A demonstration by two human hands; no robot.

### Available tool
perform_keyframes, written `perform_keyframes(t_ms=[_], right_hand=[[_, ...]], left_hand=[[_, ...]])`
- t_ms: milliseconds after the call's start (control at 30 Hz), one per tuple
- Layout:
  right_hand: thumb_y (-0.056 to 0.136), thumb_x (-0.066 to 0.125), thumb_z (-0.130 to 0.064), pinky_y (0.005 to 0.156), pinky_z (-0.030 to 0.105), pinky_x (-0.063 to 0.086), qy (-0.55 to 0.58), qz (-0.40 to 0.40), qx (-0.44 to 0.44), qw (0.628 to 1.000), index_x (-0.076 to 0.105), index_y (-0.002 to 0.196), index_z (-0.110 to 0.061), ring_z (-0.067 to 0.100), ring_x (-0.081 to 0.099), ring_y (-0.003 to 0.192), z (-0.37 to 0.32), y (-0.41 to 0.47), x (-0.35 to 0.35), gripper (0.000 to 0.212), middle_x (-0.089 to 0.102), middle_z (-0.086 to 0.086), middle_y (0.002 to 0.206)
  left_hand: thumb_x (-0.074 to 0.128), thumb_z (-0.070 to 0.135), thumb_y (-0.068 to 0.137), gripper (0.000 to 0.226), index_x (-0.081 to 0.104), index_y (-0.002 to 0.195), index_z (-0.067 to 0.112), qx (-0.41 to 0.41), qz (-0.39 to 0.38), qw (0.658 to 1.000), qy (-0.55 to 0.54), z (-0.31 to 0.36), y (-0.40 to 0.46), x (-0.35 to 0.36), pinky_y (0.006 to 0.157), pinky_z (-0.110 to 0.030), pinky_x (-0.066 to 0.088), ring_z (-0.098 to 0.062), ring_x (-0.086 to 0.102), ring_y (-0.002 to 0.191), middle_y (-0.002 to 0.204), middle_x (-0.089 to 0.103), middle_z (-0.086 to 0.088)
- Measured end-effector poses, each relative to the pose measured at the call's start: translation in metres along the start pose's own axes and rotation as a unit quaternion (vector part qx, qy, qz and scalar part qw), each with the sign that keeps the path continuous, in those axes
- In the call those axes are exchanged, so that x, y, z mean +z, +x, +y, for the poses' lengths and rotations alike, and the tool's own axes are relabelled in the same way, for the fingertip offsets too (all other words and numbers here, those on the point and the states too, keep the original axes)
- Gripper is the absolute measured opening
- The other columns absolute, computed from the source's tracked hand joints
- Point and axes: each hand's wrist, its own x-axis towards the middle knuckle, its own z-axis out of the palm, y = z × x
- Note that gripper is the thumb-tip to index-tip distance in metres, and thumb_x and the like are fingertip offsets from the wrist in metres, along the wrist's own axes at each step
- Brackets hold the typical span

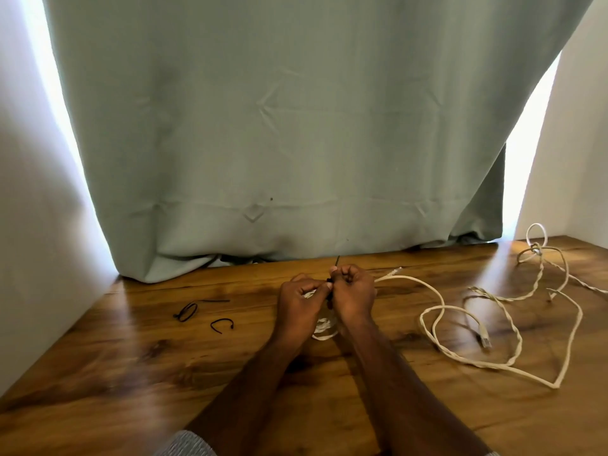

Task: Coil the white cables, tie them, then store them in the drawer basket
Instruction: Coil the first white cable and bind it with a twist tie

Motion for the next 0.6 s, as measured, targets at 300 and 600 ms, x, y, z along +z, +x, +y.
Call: perform_keyframes(t_ms=[300, 600], right_hand=[[0.084, 0.076, 0.0, 0.068, 0.019, 0.054, 0.038, -0.208, -0.127, 0.969, 0.079, 0.089, -0.004, 0.011, 0.071, 0.075, -0.023, 0.007, -0.032, 0.006, 0.077, 0.006, 0.082], [0.08, 0.075, 0.006, 0.069, 0.02, 0.056, -0.066, -0.178, -0.275, 0.943, 0.08, 0.087, -0.011, 0.007, 0.072, 0.073, -0.012, 0.006, -0.029, 0.019, 0.076, -0.007, 0.079]], left_hand=[[0.073, 0.002, 0.084, 0.012, 0.079, 0.076, 0.008, -0.036, 0.002, 0.997, -0.062, -0.01, 0.007, -0.022, 0.07, -0.027, 0.052, -0.014, 0.067, 0.074, 0.074, 0.07, -0.008], [0.072, 0.003, 0.085, 0.009, 0.08, 0.082, 0.008, -0.029, -0.031, 0.997, -0.066, -0.008, 0.008, -0.026, 0.072, -0.023, 0.052, -0.016, 0.067, 0.08, 0.084, 0.07, -0.013]])
